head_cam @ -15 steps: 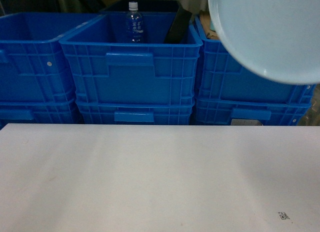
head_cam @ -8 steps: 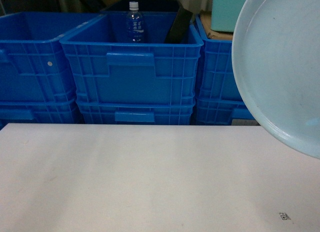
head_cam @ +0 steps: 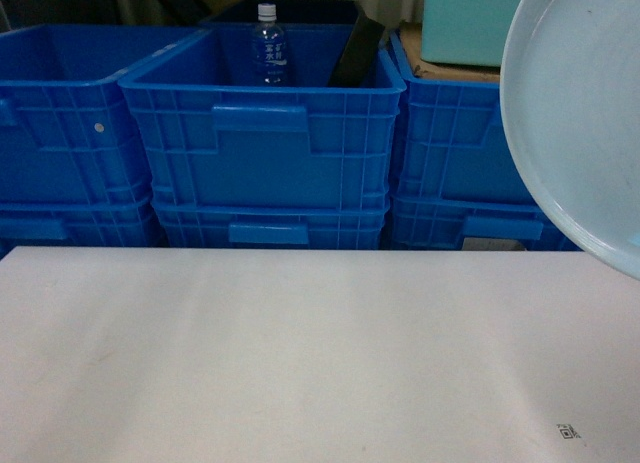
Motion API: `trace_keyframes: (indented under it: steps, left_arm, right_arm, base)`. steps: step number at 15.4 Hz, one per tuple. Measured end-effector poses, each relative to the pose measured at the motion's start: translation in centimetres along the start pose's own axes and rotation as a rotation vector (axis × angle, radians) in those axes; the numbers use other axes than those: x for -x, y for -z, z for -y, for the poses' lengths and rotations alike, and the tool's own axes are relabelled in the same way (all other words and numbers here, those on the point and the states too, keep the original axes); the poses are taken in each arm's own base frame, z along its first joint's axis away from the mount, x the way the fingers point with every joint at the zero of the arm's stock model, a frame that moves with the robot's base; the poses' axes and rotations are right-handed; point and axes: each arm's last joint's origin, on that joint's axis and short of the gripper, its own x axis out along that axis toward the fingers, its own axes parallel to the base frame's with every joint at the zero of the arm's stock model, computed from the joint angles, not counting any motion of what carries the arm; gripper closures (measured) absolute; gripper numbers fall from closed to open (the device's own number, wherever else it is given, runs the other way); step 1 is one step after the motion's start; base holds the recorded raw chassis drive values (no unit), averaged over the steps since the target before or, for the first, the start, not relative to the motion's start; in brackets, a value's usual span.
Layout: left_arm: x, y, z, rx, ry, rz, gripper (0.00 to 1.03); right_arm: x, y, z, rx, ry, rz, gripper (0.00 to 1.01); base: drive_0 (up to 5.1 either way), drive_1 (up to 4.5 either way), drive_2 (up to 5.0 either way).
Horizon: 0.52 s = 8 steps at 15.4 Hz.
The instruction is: Place blue tray on left shelf second layer neatly
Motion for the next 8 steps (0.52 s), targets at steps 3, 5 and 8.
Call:
trace_keyframes:
  steps: [3,5,8]
  left_arm:
    - [0.0,0.01,-0.01,0.0,-0.003,-0.001,0.05]
    - [0.0,0.0,-0.01,0.0,-0.002,0.0,0.05]
    - [0.0,0.01,0.0,0.0,-0.001,-0.001,0.05]
  right_arm:
    - [0.0,0.02,0.0,-0.003,-0.003,-0.001,0.99]
    - [0.04,0.0,-0.04,-0.003,-0.007,0.001,0.99]
    - [0.07,0.01,-0.03,-0.002,-0.006,0.002,0.99]
  base:
    - [0.0,0.0,0.0]
    - [0.0,0.0,0.0]
    - [0.0,0.0,0.0]
